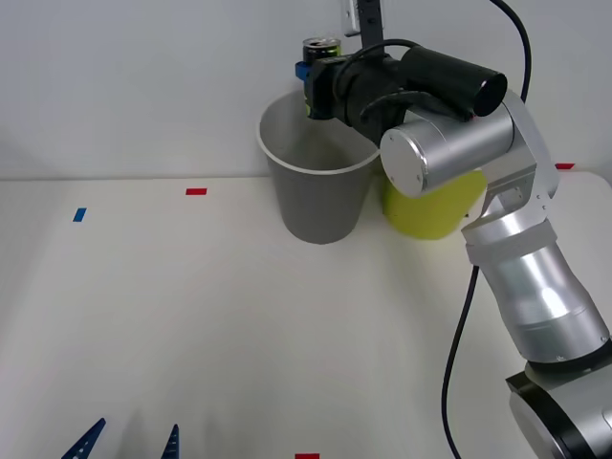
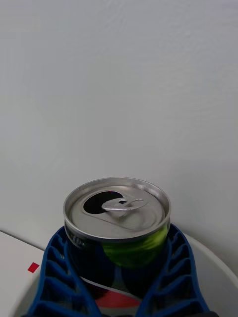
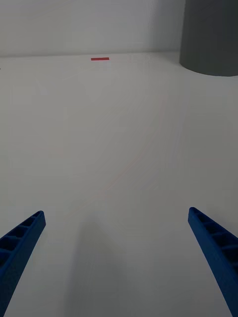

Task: Put cans in the gray bin and PET bottles in the light green bin.

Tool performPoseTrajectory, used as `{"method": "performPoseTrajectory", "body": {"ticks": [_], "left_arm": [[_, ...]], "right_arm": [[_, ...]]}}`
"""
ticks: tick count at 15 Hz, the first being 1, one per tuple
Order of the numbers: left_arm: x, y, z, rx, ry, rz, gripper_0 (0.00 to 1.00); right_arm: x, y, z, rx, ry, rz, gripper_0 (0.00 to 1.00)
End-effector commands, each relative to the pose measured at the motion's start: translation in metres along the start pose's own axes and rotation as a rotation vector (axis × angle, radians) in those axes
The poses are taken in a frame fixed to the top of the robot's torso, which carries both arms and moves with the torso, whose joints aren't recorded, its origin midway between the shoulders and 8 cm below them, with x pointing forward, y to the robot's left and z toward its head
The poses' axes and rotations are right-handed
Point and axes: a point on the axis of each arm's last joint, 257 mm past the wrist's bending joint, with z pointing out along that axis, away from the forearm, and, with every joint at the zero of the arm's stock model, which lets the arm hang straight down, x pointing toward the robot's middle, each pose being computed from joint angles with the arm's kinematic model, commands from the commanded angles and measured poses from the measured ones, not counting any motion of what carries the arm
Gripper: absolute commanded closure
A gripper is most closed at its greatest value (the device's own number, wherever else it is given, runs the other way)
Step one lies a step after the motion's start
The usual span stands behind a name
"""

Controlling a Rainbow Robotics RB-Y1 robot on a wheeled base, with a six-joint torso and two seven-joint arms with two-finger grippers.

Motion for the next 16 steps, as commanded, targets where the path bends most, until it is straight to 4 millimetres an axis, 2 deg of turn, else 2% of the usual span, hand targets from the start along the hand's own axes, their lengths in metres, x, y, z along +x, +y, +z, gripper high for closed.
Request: {"method": "performPoseTrajectory", "body": {"ticks": [1,2,3,6,8,13,16], "left_arm": [[0.000,0.000,0.000,0.000,0.000,0.000,0.00],[0.000,0.000,0.000,0.000,0.000,0.000,0.00],[0.000,0.000,0.000,0.000,0.000,0.000,0.00],[0.000,0.000,0.000,0.000,0.000,0.000,0.00],[0.000,0.000,0.000,0.000,0.000,0.000,0.00],[0.000,0.000,0.000,0.000,0.000,0.000,0.00],[0.000,0.000,0.000,0.000,0.000,0.000,0.00]], "right_arm": [[0.001,0.002,0.002,-0.002,0.001,0.010,1.00],[0.001,0.003,0.002,-0.004,0.001,0.014,0.46],[0.001,0.004,0.002,-0.005,0.001,0.017,0.00],[0.001,0.007,0.002,-0.009,-0.001,0.011,0.00],[0.003,0.016,-0.004,-0.025,-0.009,-0.019,0.00],[0.016,0.019,-0.069,-0.043,-0.062,-0.076,0.00],[0.039,0.006,-0.110,0.010,-0.069,-0.085,0.00]]}}
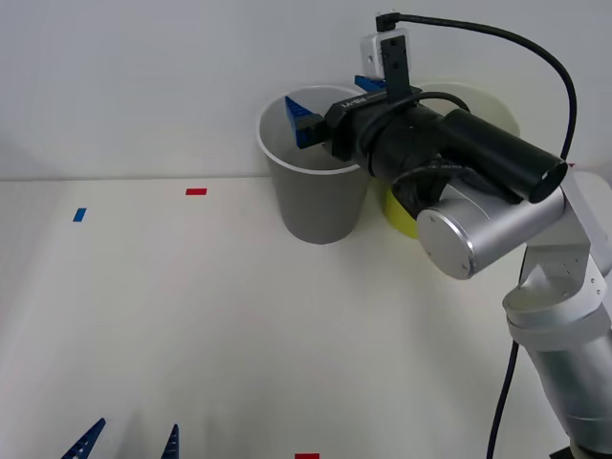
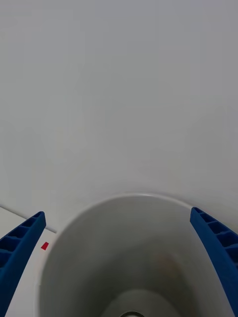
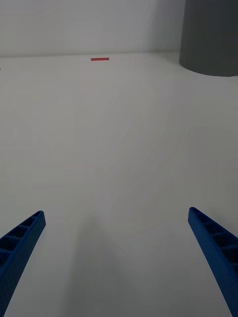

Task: Put cans in the gray bin and PET bottles in the light green bin.

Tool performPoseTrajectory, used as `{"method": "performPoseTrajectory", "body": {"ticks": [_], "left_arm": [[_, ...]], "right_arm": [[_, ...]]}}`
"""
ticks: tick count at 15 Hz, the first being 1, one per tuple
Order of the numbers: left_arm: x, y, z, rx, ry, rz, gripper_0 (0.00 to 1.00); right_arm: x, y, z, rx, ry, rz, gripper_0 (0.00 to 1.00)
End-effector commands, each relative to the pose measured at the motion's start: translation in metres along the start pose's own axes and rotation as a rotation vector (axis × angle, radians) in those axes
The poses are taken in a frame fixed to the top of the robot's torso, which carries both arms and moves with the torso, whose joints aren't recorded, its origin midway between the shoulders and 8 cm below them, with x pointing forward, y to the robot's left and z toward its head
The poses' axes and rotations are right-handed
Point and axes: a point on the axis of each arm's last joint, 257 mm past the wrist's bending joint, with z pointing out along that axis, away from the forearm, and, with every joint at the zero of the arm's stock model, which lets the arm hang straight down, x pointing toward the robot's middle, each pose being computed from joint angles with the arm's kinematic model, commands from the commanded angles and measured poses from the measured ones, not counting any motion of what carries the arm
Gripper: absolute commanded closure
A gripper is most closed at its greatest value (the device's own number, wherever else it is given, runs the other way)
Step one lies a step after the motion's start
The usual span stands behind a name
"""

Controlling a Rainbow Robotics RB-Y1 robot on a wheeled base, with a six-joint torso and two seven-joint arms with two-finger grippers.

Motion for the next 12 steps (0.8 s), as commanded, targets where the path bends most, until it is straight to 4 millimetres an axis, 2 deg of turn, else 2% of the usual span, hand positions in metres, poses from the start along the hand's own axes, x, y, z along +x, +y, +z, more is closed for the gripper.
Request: {"method": "performPoseTrajectory", "body": {"ticks": [1,2,4,12], "left_arm": [[0.000,0.000,0.000,0.000,0.000,0.000,0.00],[0.000,0.000,0.000,0.000,0.000,0.000,0.00],[0.000,0.000,0.000,0.000,0.000,0.000,0.00],[0.000,0.000,0.000,0.000,0.000,0.000,0.00]], "right_arm": [[0.022,-0.010,-0.048,0.056,-0.004,-0.007,0.00],[0.031,-0.012,-0.063,0.064,-0.006,0.005,0.00],[0.048,-0.018,-0.081,0.082,-0.021,0.028,0.00],[0.145,-0.047,-0.153,0.226,0.041,0.130,0.00]]}}
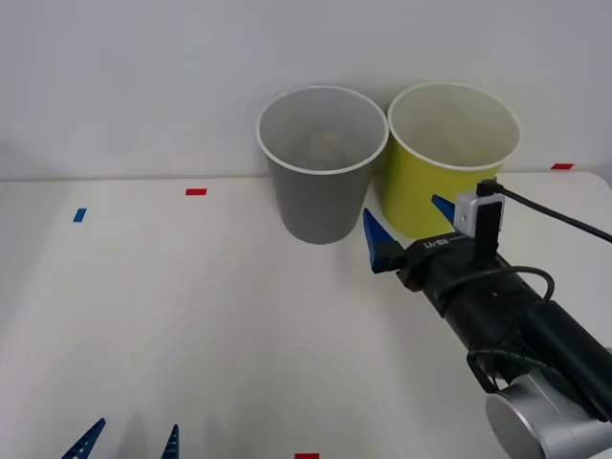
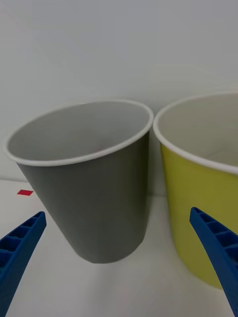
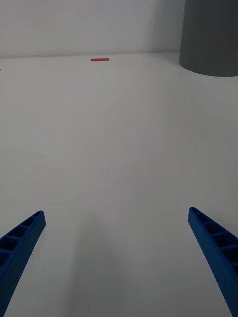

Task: Put cans in the gray bin and PET bottles in the light green bin.

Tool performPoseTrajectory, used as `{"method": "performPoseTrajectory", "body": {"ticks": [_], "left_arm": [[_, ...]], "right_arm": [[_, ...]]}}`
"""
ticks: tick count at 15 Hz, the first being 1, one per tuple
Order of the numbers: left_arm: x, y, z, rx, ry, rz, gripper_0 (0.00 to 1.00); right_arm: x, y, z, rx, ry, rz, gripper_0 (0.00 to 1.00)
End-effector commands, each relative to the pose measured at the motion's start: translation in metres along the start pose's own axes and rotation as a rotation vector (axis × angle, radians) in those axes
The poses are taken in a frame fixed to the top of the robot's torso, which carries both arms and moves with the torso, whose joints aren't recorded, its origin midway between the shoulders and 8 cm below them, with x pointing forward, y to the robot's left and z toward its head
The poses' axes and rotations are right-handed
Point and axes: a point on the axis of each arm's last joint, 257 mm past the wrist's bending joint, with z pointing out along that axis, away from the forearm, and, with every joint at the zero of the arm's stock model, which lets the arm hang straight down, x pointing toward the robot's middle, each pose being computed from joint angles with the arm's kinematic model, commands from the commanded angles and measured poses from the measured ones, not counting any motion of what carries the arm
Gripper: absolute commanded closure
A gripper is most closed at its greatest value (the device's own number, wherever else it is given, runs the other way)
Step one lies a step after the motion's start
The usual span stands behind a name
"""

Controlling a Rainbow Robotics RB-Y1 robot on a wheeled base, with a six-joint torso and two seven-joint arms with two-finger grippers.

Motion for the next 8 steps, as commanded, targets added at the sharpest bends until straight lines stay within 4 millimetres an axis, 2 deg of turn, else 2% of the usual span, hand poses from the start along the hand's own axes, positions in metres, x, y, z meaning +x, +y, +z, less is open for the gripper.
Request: {"method": "performPoseTrajectory", "body": {"ticks": [1,4,8], "left_arm": [[0.000,0.000,0.000,0.000,0.000,0.000,0.00],[0.000,0.000,0.000,0.000,0.000,0.000,0.00],[0.000,0.000,0.000,0.000,0.000,0.000,0.00]], "right_arm": [[0.032,-0.018,-0.027,0.062,0.031,0.019,0.00],[0.058,-0.030,-0.054,0.109,0.056,0.047,0.00],[0.077,-0.038,-0.068,0.182,0.064,0.112,0.00]]}}
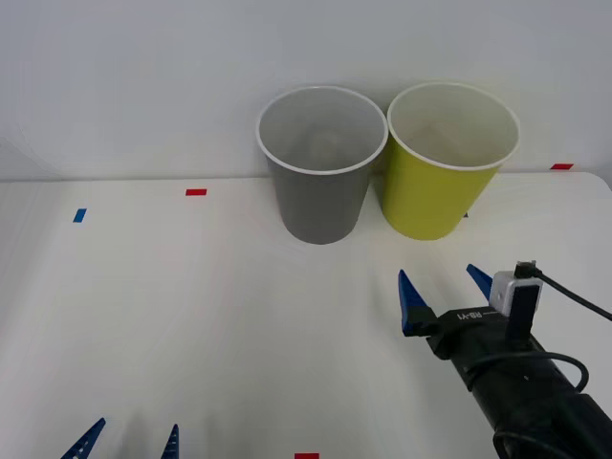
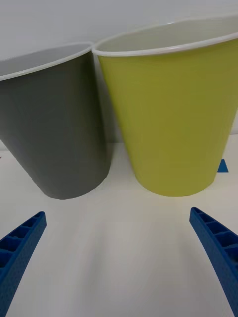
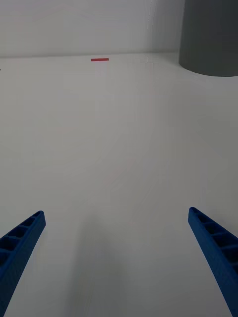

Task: Put cans in the gray bin and PET bottles in the light green bin.

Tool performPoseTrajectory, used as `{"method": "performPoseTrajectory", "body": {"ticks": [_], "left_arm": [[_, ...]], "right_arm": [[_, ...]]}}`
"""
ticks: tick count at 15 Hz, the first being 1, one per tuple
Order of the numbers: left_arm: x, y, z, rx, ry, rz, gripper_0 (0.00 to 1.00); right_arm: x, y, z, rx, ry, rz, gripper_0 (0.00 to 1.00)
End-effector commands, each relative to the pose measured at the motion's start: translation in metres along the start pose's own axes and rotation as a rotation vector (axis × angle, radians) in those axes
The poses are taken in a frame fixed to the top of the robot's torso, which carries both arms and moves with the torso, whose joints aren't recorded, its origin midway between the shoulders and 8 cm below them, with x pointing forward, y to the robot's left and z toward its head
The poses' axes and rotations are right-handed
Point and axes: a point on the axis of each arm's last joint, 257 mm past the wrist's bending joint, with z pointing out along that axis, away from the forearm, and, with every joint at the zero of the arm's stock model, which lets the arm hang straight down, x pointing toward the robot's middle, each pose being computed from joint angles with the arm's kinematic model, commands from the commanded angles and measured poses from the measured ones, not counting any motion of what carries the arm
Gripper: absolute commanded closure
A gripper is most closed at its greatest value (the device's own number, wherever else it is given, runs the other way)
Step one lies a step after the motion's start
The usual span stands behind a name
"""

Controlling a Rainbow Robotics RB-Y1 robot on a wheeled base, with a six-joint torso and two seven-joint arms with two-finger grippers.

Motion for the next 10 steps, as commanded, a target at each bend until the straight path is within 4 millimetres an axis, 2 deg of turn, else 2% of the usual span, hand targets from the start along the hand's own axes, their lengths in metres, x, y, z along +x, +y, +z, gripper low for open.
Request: {"method": "performPoseTrajectory", "body": {"ticks": [1,3,5,10], "left_arm": [[0.000,0.000,0.000,0.000,0.000,0.000,0.00],[0.000,0.000,0.000,0.000,0.000,0.000,0.00],[0.000,0.000,0.000,0.000,0.000,0.000,0.00],[0.000,0.000,0.000,0.000,0.000,0.000,0.00]], "right_arm": [[0.015,-0.007,-0.003,0.044,-0.005,0.026,0.00],[0.032,-0.009,0.002,0.045,-0.061,-0.011,0.00],[0.045,-0.016,-0.002,0.056,-0.066,-0.102,0.00],[0.075,-0.037,-0.051,0.037,-0.047,-0.156,0.00]]}}
